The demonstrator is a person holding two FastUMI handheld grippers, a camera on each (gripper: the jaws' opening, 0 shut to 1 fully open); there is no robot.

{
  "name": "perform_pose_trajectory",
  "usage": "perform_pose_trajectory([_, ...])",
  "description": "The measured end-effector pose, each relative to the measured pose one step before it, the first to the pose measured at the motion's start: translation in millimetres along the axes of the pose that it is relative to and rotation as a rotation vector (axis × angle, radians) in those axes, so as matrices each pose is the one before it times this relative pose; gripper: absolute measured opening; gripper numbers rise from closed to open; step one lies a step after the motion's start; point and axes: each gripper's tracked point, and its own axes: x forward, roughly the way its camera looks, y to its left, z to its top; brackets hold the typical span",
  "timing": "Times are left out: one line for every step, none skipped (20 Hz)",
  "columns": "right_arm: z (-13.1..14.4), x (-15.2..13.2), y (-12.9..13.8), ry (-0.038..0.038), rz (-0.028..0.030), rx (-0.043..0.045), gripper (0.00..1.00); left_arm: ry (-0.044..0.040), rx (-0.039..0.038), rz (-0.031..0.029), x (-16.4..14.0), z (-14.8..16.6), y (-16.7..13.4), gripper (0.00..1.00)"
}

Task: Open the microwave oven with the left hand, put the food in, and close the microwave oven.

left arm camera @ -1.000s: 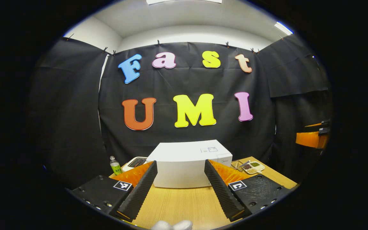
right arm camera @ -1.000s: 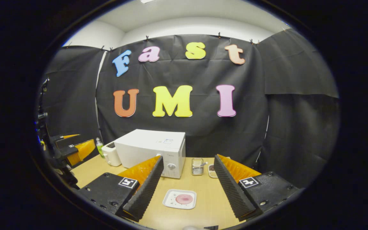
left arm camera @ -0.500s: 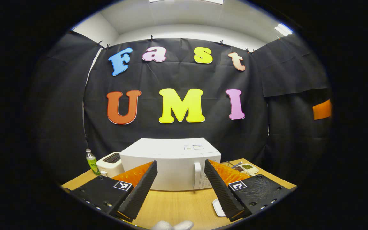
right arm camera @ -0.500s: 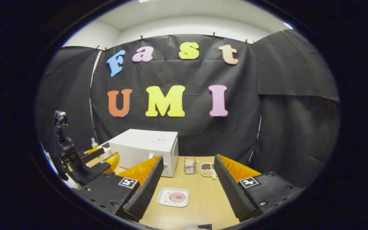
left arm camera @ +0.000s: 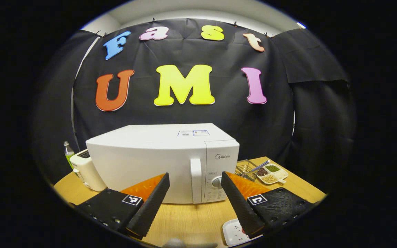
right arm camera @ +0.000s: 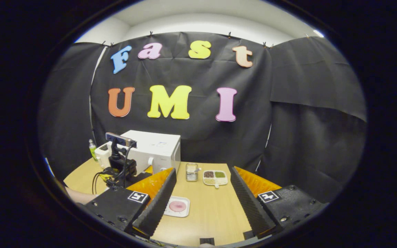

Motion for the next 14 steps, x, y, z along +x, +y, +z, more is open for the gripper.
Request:
perform_pose_trajectory([-1.17, 1.62, -2.71, 0.00533, -0.00546, 0.00083, 0.92, 0.00366, 0.00569, 0.00468, 9.9, -3.4, -1.65, 0.95])
perform_pose_trajectory([0.19, 1.01, -3.03, 0.00274, -0.00663, -0.0005, 1.0, 0.00333, 0.00937, 0.00074, 10.0, -2.17, -1.81, 0.95])
perform_pose_trajectory([-0.62, 0.76, -3.25, 0.00326, -0.00784, -0.00492, 1.0, 0.00231, 0.00696, 0.0021, 7.93, -3.19, 0.61, 0.95])
perform_pose_trajectory([-1.41, 1.3, -3.65, 0.00501, -0.00896, -0.00661, 1.0, 0.00025, -0.00196, -0.00111, 7.35, -1.24, -1.03, 0.95])
perform_pose_trajectory([-2.75, 0.83, -3.02, 0.00767, -0.00561, -0.00303, 1.0, 0.00579, 0.0009, 0.00293, 5.6, -2.07, -0.47, 0.95])
perform_pose_trajectory([-1.58, 1.22, -1.34, 0.00604, -0.00089, 0.00166, 1.0, 0.00408, 0.00175, 0.00356, 4.79, -2.54, 2.71, 0.95])
perform_pose_trajectory([-2.1, 0.92, -0.79, 0.00571, -0.00104, 0.00324, 1.0, 0.00841, -0.00353, 0.00844, 3.68, -2.7, 0.82, 0.95])
perform_pose_trajectory([-1.86, 0.16, -0.69, 0.00822, -0.00141, 0.00317, 1.0, 0.00349, -0.00902, -0.00077, 0.98, -1.21, 0.66, 0.86])
perform_pose_trajectory([-3.0, -0.23, -1.28, 0.00487, -0.00238, 0.00295, 1.0, -0.00462, -0.01021, -0.00659, 2.9, 0.0, -1.3, 0.83])
perform_pose_trajectory([-2.24, -0.48, -0.84, 0.00146, -0.00099, 0.00033, 1.0, -0.00819, -0.00979, -0.00611, 1.55, 1.78, -1.93, 0.71])
perform_pose_trajectory([-2.31, -0.82, -1.91, 0.0033, -0.00406, -0.00482, 1.0, -0.00939, -0.00435, -0.01239, 2.67, 1.56, -1.78, 0.65])
perform_pose_trajectory([-3.31, -0.27, -3.63, 0.00521, -0.01022, -0.00228, 1.0, 0.0062, -0.0065, 0.00543, 0.08, -1.34, 2.5, 0.55])
perform_pose_trajectory([-2.41, -1.28, -1.84, 0.0086, -0.00287, 0.00368, 1.0, 0.01534, -0.02013, -0.00355, 6.86, -5.22, -0.95, 0.44])
perform_pose_trajectory([-1.17, -0.97, -0.39, 0.0049, 0.00019, 0.00644, 1.0, 0.01419, -0.02136, -0.01172, -1.95, -1.48, 1.78, 0.31])
